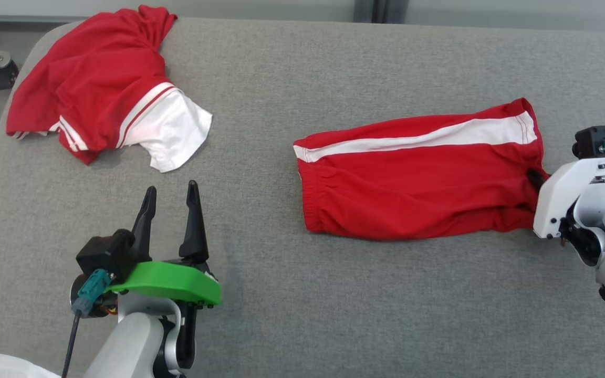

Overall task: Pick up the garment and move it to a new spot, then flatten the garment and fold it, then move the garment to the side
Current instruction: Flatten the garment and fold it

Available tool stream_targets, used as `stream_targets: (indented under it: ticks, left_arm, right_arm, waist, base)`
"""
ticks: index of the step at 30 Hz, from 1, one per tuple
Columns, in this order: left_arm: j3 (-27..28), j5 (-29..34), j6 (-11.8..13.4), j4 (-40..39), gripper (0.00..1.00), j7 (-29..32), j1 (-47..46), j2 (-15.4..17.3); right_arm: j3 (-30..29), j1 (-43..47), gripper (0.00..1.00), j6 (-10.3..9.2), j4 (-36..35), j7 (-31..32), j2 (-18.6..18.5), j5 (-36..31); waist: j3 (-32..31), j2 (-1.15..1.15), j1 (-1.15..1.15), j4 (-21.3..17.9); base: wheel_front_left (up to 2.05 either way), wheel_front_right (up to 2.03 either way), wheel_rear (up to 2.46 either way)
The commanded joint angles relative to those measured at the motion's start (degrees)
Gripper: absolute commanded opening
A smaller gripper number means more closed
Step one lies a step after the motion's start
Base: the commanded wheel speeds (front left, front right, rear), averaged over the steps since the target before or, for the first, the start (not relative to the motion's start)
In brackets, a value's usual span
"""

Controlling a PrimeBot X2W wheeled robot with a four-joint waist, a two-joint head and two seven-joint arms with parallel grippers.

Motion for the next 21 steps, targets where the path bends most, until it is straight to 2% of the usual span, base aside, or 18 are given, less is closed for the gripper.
stream_targets:
  ticks: [1, 7, 11, 16, 21]
  left_arm:
    - [0.1, 0.3, -0.1, 0.1, 1.00, 0.0, 1.1, 0.5]
    - [0.0, 0.3, 0.3, -0.3, 1.00, 0.2, 1.5, 1.0]
    - [-0.3, 0.4, 0.4, -0.3, 1.00, 0.6, 1.1, 1.2]
    - [-0.8, 0.5, 0.2, -0.1, 1.00, 0.8, 0.4, 0.9]
    - [-0.7, 0.2, 0.4, 0.0, 1.00, 0.6, 0.7, 0.6]
  right_arm:
    - [-0.4, 1.5, 0.00, -0.09, -0.2, -0.6, -1.3, 0.6]
    - [-2.4, 4.1, 0.00, -0.09, -1.6, -1.9, -3.6, 2.3]
    - [-3.8, 5.0, 0.00, -0.09, -2.7, -2.5, -3.7, 3.2]
    - [-4.4, 4.9, 0.00, -0.05, -6.4, -3.0, -2.1, 4.3]
    - [-2.9, 6.1, 0.00, -0.05, -14.6, -1.0, -0.1, 6.1]
  waist:
    - [-1.9, 0.00, 0.00, -2.6]
    - [-2.8, 0.00, 0.00, -6.6]
    - [-2.6, 0.00, 0.00, -7.9]
    - [-2.7, 0.00, 0.00, -7.5]
    - [-3.3, 0.00, 0.00, -5.4]
  base:
    - [0.00, 0.00, 0.00]
    - [0.00, 0.00, 0.00]
    - [0.00, 0.00, 0.00]
    - [0.00, 0.00, 0.00]
    - [0.00, 0.00, 0.00]
